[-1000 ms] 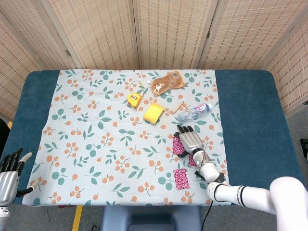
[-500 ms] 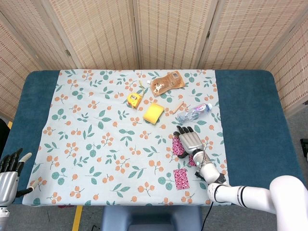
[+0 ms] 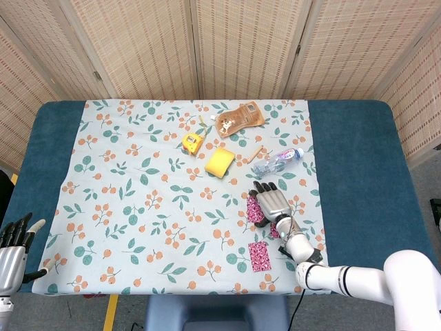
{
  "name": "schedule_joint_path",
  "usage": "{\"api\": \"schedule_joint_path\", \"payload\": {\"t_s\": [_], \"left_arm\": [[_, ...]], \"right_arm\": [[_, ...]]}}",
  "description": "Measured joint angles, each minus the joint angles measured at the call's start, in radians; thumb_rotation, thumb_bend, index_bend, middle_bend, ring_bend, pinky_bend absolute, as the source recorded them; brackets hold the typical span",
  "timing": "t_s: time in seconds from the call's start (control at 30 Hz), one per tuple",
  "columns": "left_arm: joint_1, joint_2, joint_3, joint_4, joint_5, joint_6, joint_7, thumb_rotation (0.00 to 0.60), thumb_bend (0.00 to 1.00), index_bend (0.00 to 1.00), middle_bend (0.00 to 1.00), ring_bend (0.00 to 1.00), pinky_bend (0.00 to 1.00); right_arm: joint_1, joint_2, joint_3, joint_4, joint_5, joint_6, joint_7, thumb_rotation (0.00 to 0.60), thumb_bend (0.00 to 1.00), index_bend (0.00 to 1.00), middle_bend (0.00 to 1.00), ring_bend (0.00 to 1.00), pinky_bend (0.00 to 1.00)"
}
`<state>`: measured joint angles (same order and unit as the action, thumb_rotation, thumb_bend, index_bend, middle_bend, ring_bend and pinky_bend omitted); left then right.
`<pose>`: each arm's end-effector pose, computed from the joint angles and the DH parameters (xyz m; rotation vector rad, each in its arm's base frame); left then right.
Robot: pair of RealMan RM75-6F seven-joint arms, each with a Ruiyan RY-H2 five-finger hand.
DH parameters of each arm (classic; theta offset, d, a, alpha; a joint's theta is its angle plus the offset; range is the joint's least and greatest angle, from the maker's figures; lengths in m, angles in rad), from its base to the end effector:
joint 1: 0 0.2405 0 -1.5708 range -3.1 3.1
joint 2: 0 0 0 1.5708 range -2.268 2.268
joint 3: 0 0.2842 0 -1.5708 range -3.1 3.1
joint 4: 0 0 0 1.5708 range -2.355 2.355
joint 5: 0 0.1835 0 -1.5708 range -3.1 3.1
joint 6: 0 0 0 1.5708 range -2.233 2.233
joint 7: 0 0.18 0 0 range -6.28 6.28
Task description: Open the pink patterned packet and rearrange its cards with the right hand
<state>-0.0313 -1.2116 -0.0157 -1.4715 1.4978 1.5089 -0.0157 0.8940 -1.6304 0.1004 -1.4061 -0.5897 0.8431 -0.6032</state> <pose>-0.3571 0.1934 0.1743 -1.3623 -0.9185 -0.8337 -0.1876 -0.3972 -0.0574 1.8914 -1.1309 0.5246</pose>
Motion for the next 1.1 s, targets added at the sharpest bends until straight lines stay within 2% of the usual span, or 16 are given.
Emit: {"api": "schedule_joint_path", "payload": {"t_s": [0.13, 0.47, 0.73, 0.9, 1.1], "left_arm": [[0.0, -0.001, 0.0, 0.002, 0.0, -0.002, -0.001, 0.6, 0.26, 0.18, 0.0, 0.04, 0.0], [0.002, -0.001, 0.0, 0.005, 0.0, 0.0, -0.006, 0.6, 0.26, 0.18, 0.0, 0.04, 0.0], [0.001, -0.001, 0.001, 0.004, 0.006, 0.003, -0.007, 0.6, 0.26, 0.18, 0.0, 0.04, 0.0], [0.001, -0.003, 0.001, 0.005, 0.006, 0.001, -0.008, 0.6, 0.26, 0.18, 0.0, 0.04, 0.0], [-0.002, -0.003, 0.002, 0.002, 0.016, 0.004, -0.007, 0.6, 0.26, 0.18, 0.0, 0.04, 0.0]], "right_arm": [[0.0, 0.004, -0.002, -0.009, 0.003, 0.008, 0.0, 0.528, 0.15, 0.27, 0.0, 0.0, 0.0], [-0.013, 0.032, -0.005, -0.047, -0.012, 0.016, 0.027, 0.528, 0.15, 0.28, 0.01, 0.0, 0.0], [-0.067, 0.138, -0.015, -0.211, -0.102, 0.048, 0.099, 0.529, 0.15, 0.28, 0.01, 0.0, 0.0], [-0.127, 0.224, -0.051, -0.343, -0.197, 0.066, 0.164, 0.529, 0.15, 0.28, 0.01, 0.0, 0.0], [-0.186, 0.271, -0.124, -0.428, -0.314, 0.076, 0.201, 0.531, 0.15, 0.28, 0.01, 0.0, 0.0]]}}
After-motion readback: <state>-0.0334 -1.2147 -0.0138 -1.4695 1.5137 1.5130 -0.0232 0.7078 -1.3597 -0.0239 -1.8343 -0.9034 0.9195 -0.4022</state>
